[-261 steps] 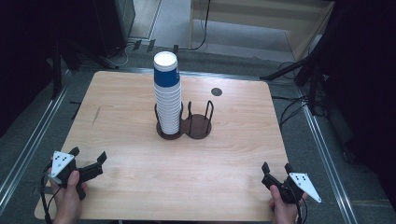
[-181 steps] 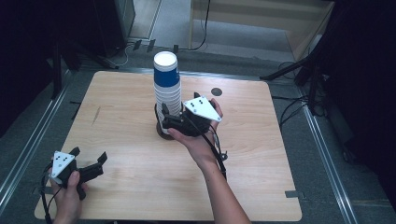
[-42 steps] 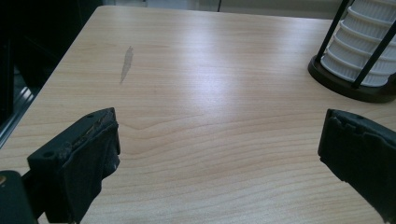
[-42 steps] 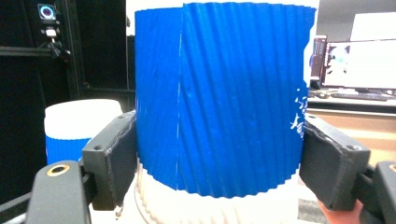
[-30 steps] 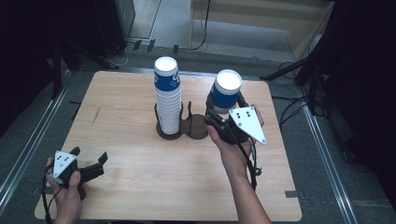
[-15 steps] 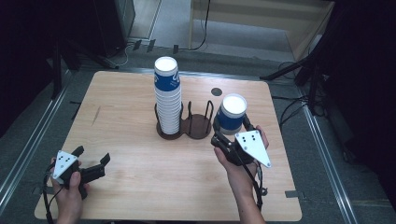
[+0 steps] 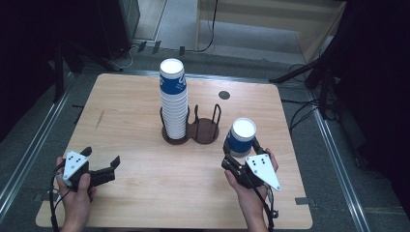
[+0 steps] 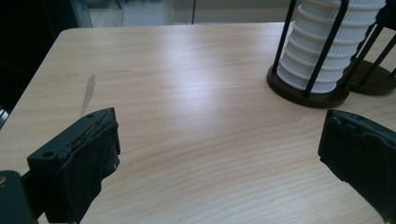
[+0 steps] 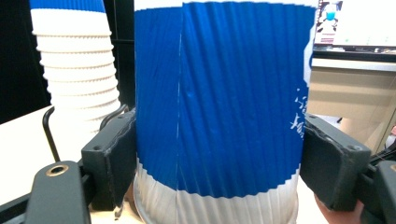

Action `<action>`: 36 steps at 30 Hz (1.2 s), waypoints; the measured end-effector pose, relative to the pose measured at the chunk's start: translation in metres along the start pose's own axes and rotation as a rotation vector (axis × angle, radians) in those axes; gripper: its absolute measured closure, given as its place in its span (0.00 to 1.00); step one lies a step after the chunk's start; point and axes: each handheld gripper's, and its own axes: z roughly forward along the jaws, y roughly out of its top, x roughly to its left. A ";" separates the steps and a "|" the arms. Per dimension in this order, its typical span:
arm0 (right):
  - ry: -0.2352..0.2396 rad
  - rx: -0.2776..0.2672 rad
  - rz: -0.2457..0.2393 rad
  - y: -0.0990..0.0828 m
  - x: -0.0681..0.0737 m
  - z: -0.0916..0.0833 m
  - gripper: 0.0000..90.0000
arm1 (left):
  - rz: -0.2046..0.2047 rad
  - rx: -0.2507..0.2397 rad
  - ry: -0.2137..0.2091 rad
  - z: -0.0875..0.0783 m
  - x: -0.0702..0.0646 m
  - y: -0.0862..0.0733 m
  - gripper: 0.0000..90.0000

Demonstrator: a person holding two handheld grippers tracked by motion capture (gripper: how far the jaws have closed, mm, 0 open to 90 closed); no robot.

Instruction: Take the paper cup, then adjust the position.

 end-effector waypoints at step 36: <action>0.119 0.101 -0.064 -0.049 0.048 -0.006 0.22 | 0.065 0.021 -0.427 0.006 -0.098 0.055 0.00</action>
